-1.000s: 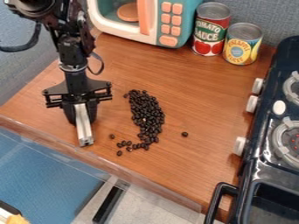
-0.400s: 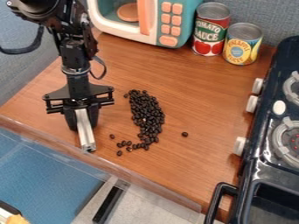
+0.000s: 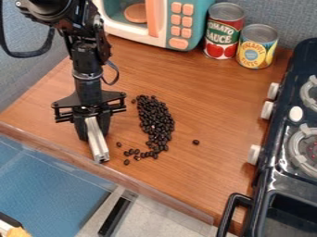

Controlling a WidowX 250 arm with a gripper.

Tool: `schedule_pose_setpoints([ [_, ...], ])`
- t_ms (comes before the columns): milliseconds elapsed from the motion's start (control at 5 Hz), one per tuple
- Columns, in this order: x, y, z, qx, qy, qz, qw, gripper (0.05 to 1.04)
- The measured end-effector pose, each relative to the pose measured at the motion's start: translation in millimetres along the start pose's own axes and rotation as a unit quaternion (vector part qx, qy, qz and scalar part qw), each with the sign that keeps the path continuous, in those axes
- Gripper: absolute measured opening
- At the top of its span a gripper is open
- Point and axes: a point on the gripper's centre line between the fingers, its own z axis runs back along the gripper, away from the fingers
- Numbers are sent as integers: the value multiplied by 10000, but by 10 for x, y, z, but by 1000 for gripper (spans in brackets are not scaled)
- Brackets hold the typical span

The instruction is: Sweep into pile

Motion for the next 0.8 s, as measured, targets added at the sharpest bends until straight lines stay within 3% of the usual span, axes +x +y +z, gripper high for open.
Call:
schedule_pose_setpoints([
  [800,-133,-313,-13,-126,-115,196,9997,388],
])
